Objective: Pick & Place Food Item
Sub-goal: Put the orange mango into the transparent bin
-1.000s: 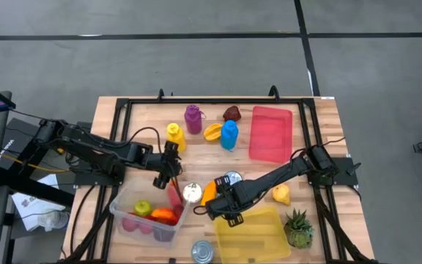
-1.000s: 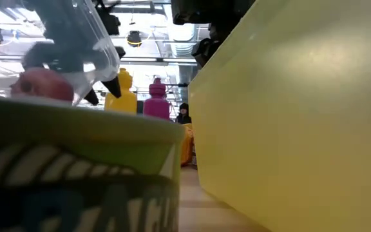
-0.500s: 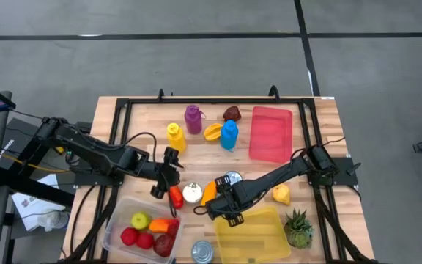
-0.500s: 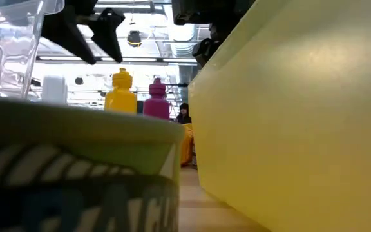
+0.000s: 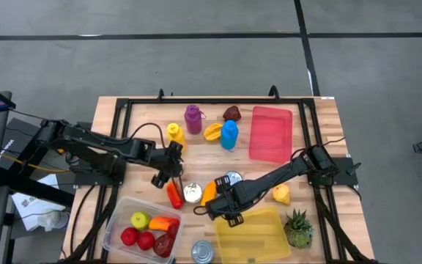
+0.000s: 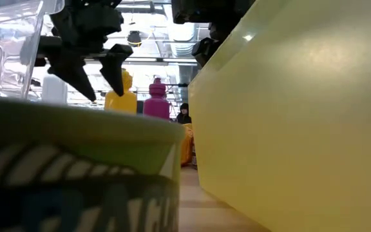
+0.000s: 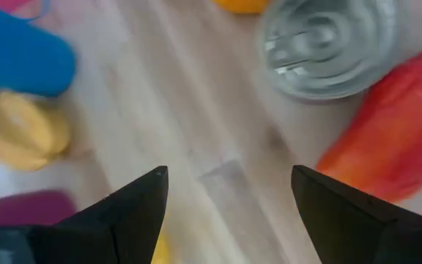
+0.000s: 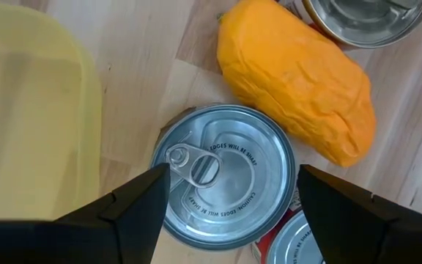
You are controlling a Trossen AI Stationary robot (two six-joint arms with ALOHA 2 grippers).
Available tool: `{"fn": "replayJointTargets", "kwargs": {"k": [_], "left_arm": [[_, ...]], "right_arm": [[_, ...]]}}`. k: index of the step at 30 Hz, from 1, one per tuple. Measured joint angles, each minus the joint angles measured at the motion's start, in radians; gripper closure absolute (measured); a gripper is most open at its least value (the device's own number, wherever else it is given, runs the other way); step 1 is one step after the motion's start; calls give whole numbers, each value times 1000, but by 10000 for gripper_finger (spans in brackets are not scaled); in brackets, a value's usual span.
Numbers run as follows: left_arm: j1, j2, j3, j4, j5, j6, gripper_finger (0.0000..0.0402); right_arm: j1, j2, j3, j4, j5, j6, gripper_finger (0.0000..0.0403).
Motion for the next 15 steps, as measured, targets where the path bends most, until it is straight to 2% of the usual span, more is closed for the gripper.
{"fn": "replayJointTargets", "kwargs": {"k": [2, 9, 15], "left_arm": [[2, 0, -10, 3, 35, 4, 125], [2, 40, -41, 27, 43, 38, 159], [-19, 99, -43, 25, 146, 72, 163]], "right_arm": [[1, 0, 0, -2, 0, 0, 117], [1, 0, 0, -6, -1, 0, 117], [-1, 0, 0, -12, -3, 0, 117]]}}
